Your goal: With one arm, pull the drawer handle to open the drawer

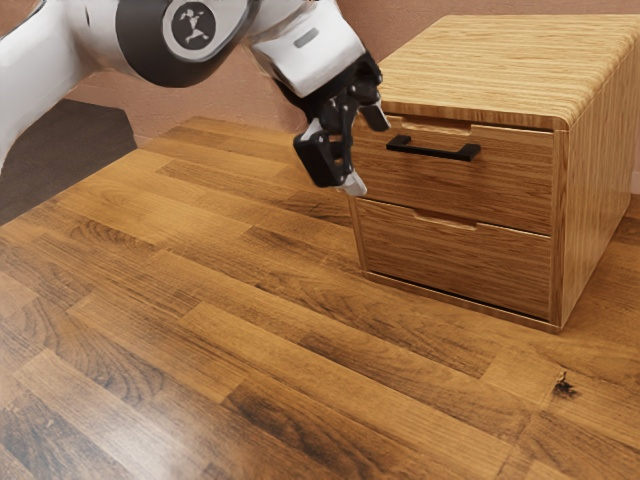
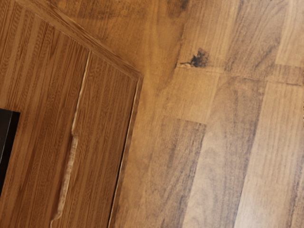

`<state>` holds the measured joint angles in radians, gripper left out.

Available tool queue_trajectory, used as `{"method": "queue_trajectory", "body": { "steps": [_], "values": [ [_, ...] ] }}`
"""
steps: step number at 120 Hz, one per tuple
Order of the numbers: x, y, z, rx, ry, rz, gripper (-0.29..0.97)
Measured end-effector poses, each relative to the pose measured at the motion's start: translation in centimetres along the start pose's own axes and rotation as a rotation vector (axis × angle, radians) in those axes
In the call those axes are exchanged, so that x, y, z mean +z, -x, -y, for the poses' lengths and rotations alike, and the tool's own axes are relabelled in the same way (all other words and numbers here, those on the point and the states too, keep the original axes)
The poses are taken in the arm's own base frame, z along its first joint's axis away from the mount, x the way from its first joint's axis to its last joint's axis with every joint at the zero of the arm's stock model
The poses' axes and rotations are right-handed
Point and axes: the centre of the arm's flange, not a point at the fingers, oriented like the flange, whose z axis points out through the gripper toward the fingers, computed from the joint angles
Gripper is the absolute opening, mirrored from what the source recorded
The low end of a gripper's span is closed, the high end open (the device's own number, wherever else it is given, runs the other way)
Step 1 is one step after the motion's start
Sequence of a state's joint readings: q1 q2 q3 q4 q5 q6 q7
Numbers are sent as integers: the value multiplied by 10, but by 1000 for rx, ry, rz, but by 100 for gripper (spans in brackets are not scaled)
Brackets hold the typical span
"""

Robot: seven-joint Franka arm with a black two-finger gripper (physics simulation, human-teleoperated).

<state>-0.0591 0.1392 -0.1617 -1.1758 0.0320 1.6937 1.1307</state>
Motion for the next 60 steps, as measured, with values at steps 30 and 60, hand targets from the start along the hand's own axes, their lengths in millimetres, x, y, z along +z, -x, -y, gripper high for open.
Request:
{"method": "queue_trajectory", "body": {
  "steps": [30,60],
  "values": [
    [-6,32,15,59,-40,4,68],
    [9,22,17,145,-24,-1,68]
  ]
}}
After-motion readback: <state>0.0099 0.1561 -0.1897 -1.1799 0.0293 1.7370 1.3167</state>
